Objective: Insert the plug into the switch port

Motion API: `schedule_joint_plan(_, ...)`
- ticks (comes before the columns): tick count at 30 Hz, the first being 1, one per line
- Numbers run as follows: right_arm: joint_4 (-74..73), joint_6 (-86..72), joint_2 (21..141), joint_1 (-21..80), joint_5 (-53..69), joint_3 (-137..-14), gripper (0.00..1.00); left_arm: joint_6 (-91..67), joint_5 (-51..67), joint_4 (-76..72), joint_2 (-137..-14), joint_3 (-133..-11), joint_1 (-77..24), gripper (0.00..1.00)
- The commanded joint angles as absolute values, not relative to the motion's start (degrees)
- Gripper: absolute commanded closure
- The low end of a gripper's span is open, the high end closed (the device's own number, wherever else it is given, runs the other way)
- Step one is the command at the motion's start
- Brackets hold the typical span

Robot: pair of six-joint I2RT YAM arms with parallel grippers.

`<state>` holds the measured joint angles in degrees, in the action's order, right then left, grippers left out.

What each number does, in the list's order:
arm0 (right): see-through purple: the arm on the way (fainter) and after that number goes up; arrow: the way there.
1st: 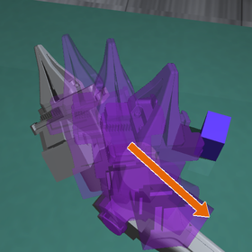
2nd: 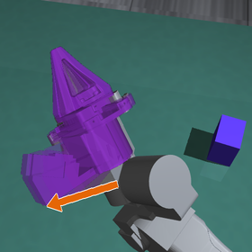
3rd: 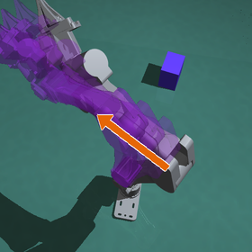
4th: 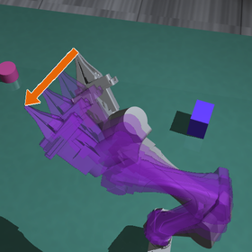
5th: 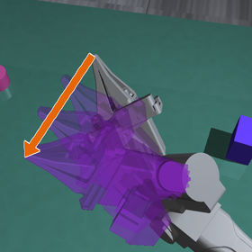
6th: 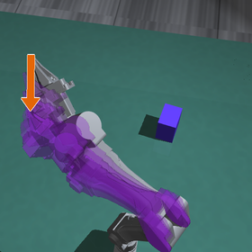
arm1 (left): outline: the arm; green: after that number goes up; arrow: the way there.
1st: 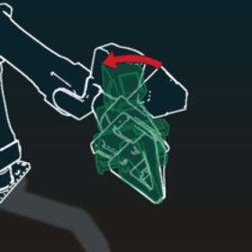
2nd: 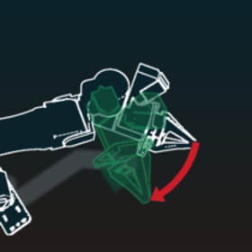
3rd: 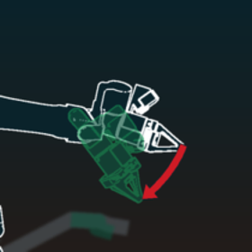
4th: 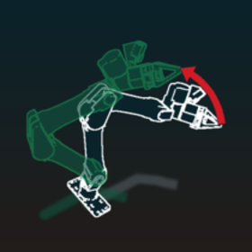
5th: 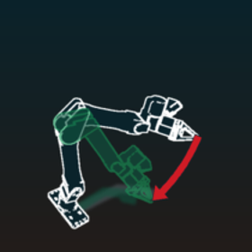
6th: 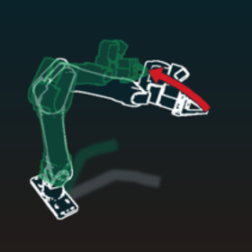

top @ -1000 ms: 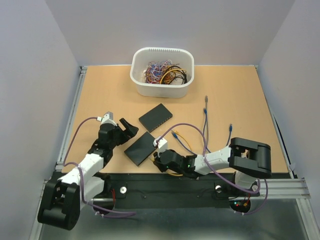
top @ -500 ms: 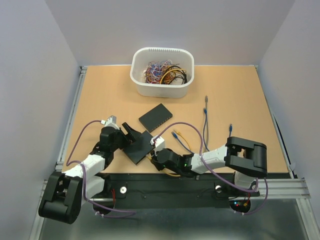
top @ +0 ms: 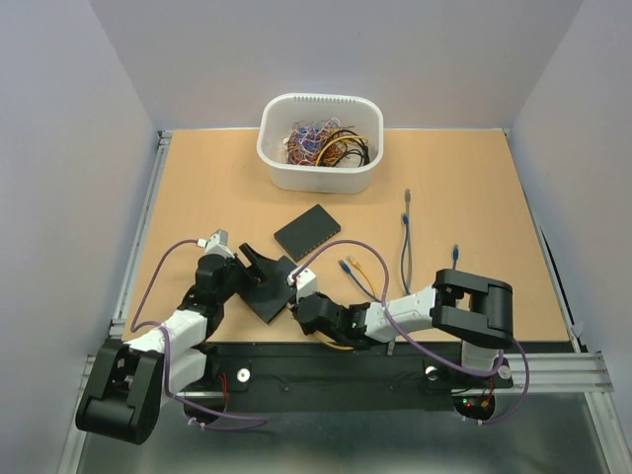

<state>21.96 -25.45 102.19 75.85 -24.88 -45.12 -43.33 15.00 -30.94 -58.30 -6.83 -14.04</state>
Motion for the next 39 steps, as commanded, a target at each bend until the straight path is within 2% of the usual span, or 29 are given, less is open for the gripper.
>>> schedule_joint_plan(1,24.8,-25.3,103.8,76.0,-28.4,-50.0,1.00,-44.9,18.4,-30.6,-56.8,-4.8,-15.6,0.13)
schedule_joint_plan(11,25.7,-21.4,102.2,76.0,-27.9,-49.3,1.00,-46.9,15.5,-31.8,-57.5,-4.4,-21.4,0.16)
schedule_joint_plan(26,32.0,-18.5,92.0,75.7,-27.2,-34.9,1.00,-48.3,16.3,-37.8,-62.8,-1.7,-26.1,0.18)
schedule_joint_plan(39,34.1,-12.7,89.7,74.6,-24.3,-34.5,1.00,-47.8,16.7,-43.0,-67.8,-1.1,-31.4,0.22)
